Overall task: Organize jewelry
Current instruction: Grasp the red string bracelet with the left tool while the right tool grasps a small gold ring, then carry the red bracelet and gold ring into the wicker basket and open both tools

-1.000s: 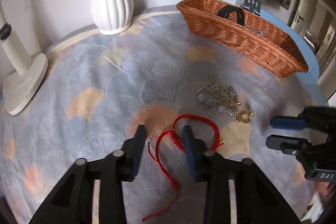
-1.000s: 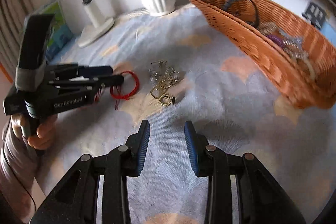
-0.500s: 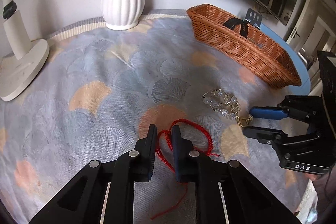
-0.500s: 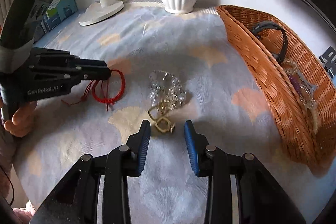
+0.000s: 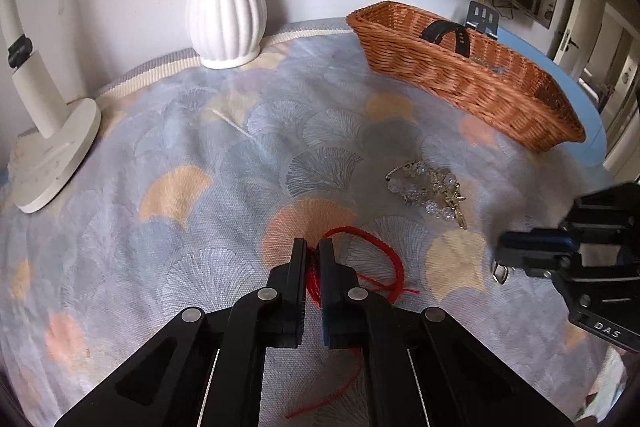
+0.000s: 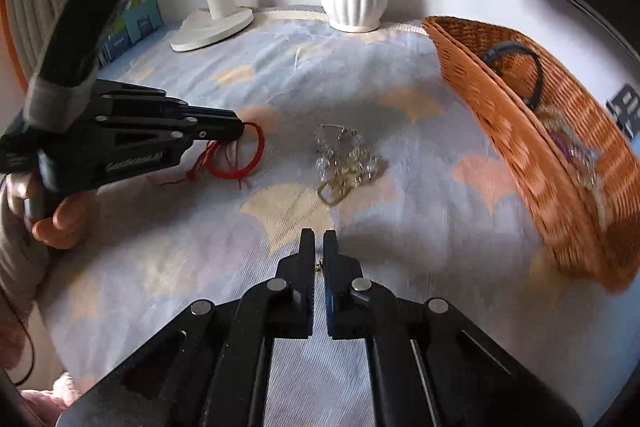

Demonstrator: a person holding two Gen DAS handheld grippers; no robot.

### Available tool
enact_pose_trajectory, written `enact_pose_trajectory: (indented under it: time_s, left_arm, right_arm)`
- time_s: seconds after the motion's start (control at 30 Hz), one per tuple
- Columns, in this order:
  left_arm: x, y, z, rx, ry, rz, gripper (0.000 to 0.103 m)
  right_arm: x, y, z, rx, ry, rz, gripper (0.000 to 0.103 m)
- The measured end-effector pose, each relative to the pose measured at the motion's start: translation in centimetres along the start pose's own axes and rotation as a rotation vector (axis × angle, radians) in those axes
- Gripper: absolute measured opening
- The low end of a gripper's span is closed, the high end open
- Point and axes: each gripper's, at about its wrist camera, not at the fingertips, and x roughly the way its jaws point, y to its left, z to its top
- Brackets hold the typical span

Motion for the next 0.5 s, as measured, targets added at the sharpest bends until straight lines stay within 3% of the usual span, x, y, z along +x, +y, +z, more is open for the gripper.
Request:
enact_pose_trajectory:
  time_s: [0.23, 0.5]
  left_arm:
    - [-0.7, 2.3, 0.0, -0.111, -0.015, -0.142, 0.004]
    - [-1.5, 2.6, -0.2, -0.137, -0.041, -0.192, 0.004]
  right_arm:
    - [-2.7, -1.8, -1.1, 0.107, -0.031, 0.055, 0.004]
    - [-4.8, -2.7, -1.4, 0.163, -0.076, 0.064, 0.004]
